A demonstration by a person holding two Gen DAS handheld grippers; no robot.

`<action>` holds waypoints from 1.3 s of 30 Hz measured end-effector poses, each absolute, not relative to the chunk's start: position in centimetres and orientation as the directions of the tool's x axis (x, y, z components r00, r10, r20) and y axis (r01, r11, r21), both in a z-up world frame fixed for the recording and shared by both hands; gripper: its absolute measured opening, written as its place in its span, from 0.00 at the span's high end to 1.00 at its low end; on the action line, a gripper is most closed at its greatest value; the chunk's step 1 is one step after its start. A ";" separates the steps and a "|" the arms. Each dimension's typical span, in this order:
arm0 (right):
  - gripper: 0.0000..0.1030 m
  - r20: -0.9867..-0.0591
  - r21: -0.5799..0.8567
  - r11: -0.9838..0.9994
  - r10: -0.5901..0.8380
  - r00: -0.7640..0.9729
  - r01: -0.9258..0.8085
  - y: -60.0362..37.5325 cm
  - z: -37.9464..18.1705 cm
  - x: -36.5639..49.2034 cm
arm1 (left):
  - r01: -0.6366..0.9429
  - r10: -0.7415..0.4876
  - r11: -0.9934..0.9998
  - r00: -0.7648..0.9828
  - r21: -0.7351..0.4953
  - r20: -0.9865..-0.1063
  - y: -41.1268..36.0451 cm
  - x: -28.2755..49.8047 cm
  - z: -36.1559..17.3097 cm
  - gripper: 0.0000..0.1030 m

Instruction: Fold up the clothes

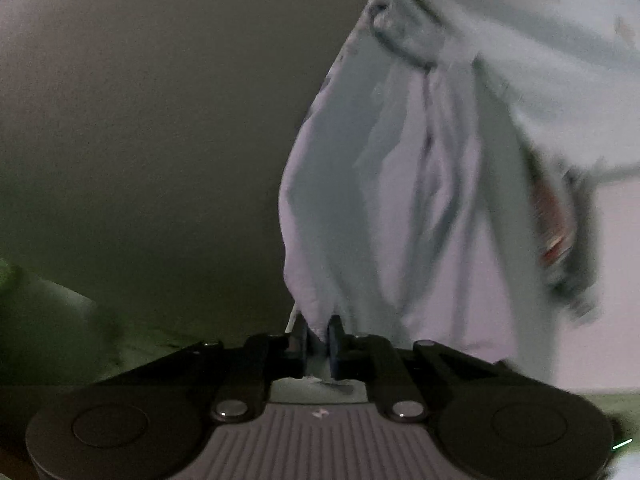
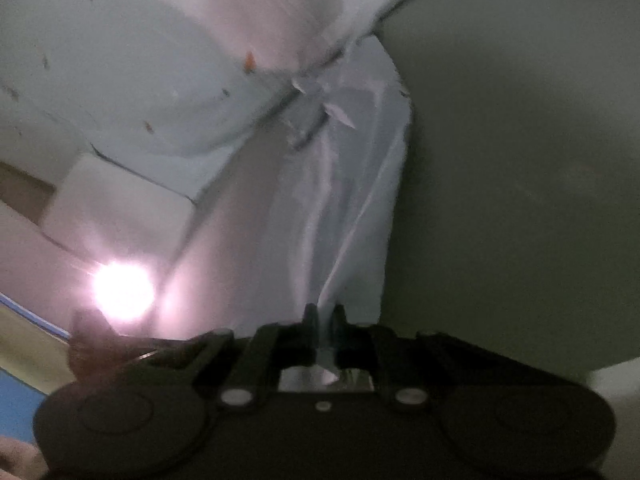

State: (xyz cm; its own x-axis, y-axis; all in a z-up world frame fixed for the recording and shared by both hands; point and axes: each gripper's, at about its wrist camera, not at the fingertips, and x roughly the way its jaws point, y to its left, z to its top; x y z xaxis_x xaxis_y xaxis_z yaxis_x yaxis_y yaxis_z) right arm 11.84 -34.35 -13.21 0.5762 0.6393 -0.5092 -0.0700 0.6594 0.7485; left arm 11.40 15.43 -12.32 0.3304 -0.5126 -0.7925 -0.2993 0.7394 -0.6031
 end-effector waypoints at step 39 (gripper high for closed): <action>0.38 -0.663 0.492 0.863 0.287 0.691 0.114 -33.8 -12.7 42.9 | 0.032 -0.377 0.910 0.482 -0.414 -0.791 15.2 42.2 -11.2 0.21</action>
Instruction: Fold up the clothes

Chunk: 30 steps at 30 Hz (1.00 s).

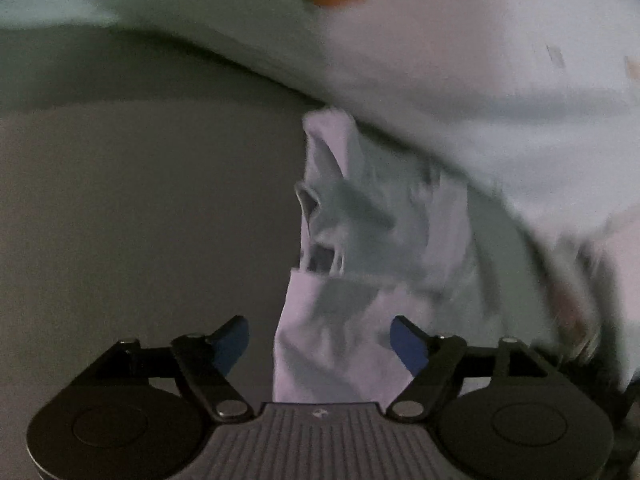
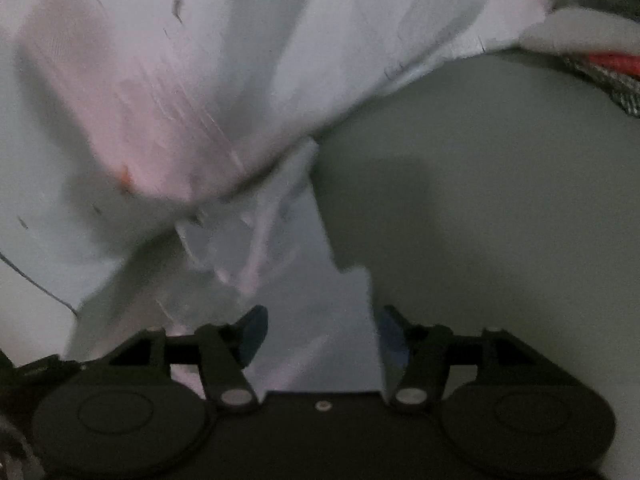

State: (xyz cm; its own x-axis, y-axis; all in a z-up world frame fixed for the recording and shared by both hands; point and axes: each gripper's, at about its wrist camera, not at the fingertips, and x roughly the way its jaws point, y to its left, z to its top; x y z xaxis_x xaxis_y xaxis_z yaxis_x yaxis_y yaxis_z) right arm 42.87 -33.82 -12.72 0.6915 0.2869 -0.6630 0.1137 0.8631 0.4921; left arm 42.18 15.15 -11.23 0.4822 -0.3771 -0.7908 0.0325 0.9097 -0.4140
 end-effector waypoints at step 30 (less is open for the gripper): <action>0.15 -0.701 -0.102 0.980 0.053 0.711 -0.174 -27.7 -11.6 40.8 | -0.026 -0.259 0.948 0.515 -0.317 -0.817 14.4 40.7 -11.1 0.28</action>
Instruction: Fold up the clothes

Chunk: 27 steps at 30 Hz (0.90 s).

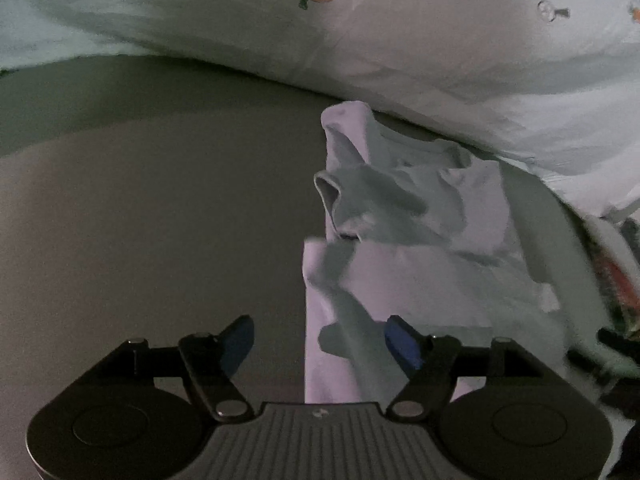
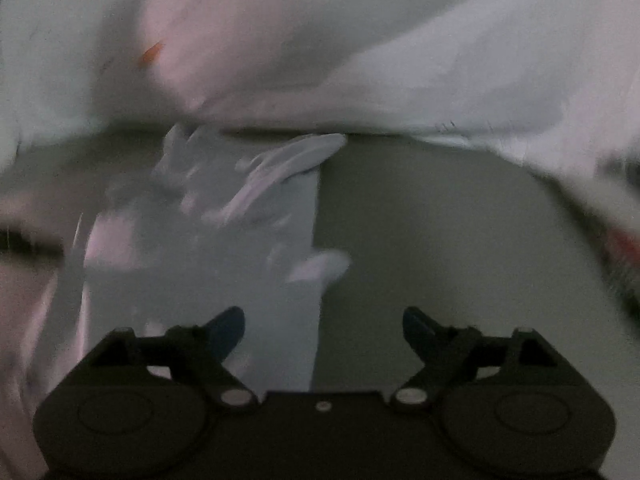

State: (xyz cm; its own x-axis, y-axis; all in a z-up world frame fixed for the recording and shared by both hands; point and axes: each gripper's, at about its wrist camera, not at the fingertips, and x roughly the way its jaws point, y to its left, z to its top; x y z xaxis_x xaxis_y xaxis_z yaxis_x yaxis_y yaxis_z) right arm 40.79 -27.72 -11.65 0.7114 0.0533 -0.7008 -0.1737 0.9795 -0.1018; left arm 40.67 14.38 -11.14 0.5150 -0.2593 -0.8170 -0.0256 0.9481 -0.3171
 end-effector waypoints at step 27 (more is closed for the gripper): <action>0.05 -0.477 -0.740 0.604 -0.161 0.864 -0.296 -18.3 -13.9 30.5 | -0.189 -0.790 0.577 0.116 -0.795 -0.602 10.2 33.0 -18.5 0.08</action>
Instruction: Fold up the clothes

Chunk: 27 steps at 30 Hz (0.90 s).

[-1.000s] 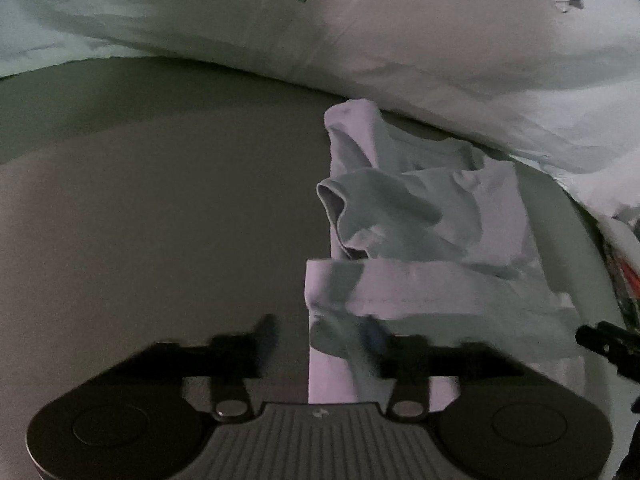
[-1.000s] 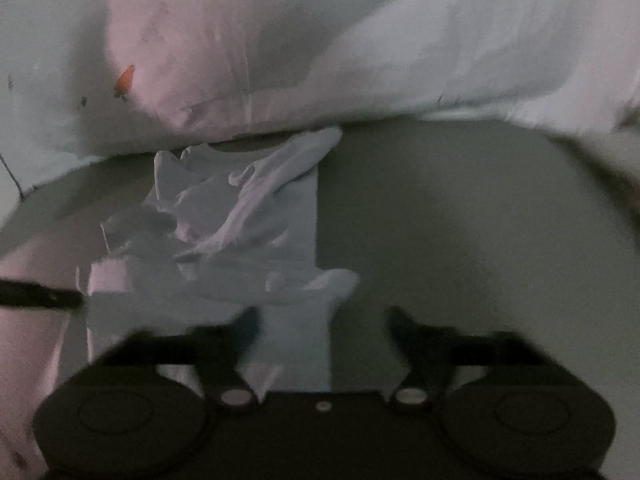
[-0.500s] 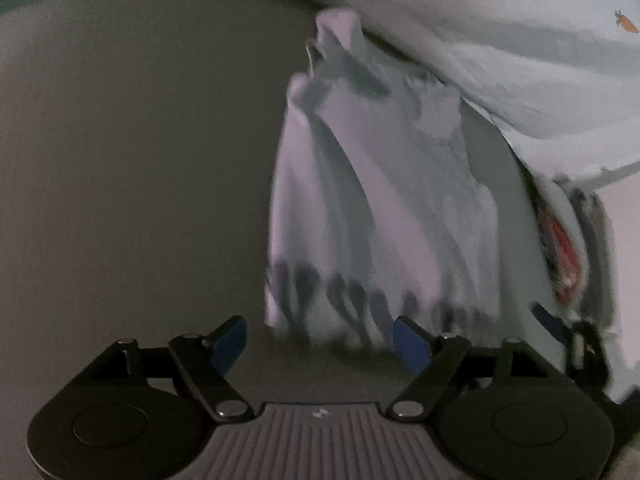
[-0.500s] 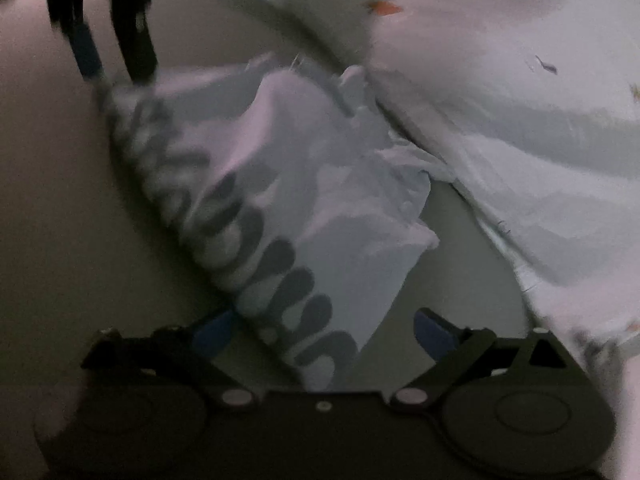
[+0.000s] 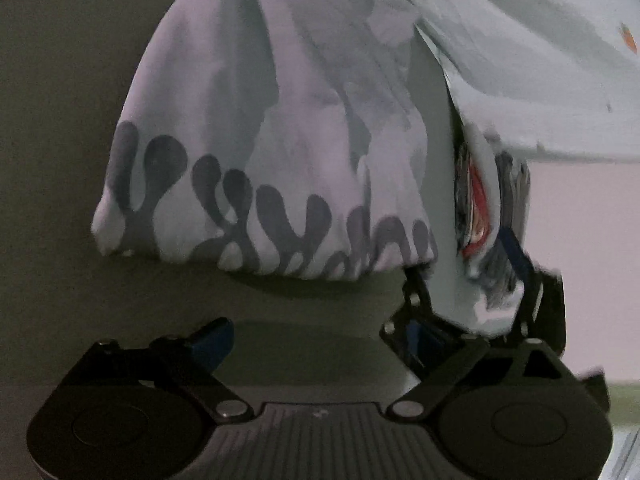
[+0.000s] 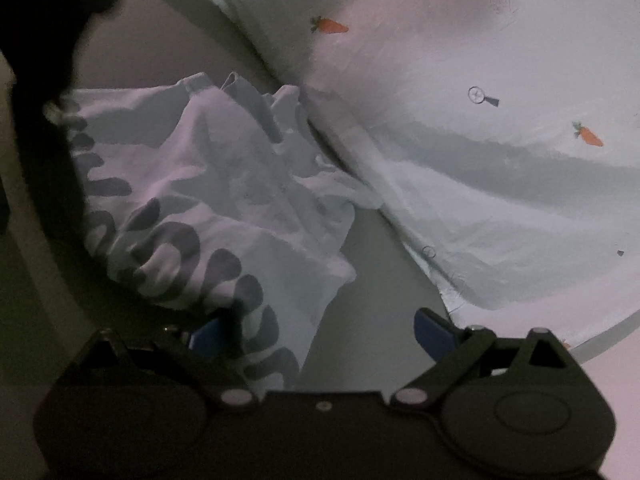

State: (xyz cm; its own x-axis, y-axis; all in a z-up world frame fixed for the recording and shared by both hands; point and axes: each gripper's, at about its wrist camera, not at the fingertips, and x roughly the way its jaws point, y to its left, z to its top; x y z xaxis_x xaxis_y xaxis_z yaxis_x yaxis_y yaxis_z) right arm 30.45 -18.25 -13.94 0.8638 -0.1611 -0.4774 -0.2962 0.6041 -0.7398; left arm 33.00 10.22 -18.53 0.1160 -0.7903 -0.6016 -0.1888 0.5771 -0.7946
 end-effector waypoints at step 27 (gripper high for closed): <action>0.17 -0.586 -0.709 0.488 -0.004 0.811 -0.509 -16.2 -17.1 27.9 | -0.505 -0.721 0.150 0.533 -0.850 -0.444 15.2 34.3 -20.0 0.81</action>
